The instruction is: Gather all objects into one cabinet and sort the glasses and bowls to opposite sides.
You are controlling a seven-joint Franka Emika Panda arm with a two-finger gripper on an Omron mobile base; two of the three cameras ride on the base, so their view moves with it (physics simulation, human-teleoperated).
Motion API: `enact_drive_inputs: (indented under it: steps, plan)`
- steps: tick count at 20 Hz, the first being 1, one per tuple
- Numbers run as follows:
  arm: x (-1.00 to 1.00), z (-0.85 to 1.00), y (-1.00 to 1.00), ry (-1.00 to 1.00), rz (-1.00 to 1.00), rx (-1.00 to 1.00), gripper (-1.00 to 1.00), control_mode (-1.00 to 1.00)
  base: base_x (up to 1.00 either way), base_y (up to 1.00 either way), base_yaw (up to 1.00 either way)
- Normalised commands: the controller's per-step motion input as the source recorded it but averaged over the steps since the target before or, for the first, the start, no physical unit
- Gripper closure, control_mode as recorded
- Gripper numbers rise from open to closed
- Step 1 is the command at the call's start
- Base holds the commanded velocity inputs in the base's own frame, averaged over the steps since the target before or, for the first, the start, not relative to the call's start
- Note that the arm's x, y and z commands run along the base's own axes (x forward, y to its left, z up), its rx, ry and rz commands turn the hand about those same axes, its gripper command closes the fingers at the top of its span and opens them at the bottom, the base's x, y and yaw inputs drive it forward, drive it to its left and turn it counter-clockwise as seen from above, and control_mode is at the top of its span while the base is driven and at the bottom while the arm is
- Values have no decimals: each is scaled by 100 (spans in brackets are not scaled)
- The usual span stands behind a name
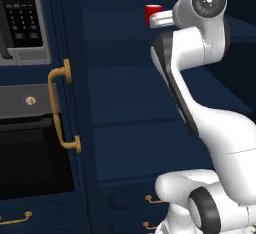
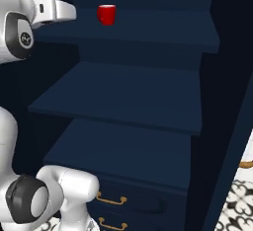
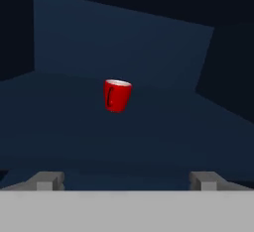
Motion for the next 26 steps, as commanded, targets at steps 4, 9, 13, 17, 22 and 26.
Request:
enact_drive_inputs:
  steps: [4,9,13,17,22,26]
  plan:
    - [65,0,0,-8,-4,20,-100,-100,0,0,0]
    - [49,0,1,1,0,23,-100,-100,0,0,0]
    - [42,0,0,1,0,18,-100,-100,0,0,0]
    - [38,-11,0,1,0,0,-100,-100,0,0,0]
    - [48,0,-5,0,0,1,-100,-100,0,0,0]
    - [65,0,-6,0,0,1,-100,-100,0,0,0]
